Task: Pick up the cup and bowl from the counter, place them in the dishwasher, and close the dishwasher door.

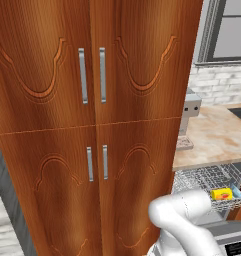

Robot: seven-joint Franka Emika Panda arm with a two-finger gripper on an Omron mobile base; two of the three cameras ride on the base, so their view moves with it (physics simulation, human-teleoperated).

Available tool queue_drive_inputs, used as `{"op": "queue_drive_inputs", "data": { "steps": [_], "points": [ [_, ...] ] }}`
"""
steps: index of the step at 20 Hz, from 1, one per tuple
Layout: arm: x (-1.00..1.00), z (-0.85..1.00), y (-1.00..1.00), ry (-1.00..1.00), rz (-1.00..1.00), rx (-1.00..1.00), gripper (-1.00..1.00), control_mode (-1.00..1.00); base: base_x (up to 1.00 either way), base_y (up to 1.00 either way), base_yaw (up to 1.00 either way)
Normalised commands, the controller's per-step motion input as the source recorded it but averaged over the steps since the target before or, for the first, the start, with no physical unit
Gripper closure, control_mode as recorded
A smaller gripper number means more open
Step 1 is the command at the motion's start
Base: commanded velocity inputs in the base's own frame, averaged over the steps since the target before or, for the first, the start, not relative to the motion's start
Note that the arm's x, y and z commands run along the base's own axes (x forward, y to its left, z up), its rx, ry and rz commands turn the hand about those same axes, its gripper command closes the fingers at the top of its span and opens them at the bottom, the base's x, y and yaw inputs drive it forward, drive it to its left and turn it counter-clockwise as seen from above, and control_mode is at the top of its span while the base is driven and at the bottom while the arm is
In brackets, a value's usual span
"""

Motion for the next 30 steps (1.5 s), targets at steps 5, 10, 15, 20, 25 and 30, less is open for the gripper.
{"op": "queue_drive_inputs", "data": {
  "steps": [5,10,15,20,25,30],
  "points": [
    [-0.62,-0.49,0.0,0.0,0.01,0.0,-1.0,-1.0,0.0,0.0,0.0],
    [-0.36,-0.65,0.0,0.02,0.04,0.0,-1.0,-1.0,0.0,0.0,0.0],
    [-0.07,-0.87,0.0,0.09,0.1,0.0,-1.0,-1.0,0.0,0.0,0.0],
    [0.03,-0.78,0.0,0.07,0.13,-0.02,-1.0,-1.0,0.0,0.0,0.0],
    [0.0,-0.72,-0.07,0.0,0.12,-0.03,-1.0,-1.0,0.0,0.0,0.0],
    [-0.02,-0.66,-0.33,-0.04,0.09,-0.01,-1.0,-1.0,0.0,0.0,0.0]
  ]
}}
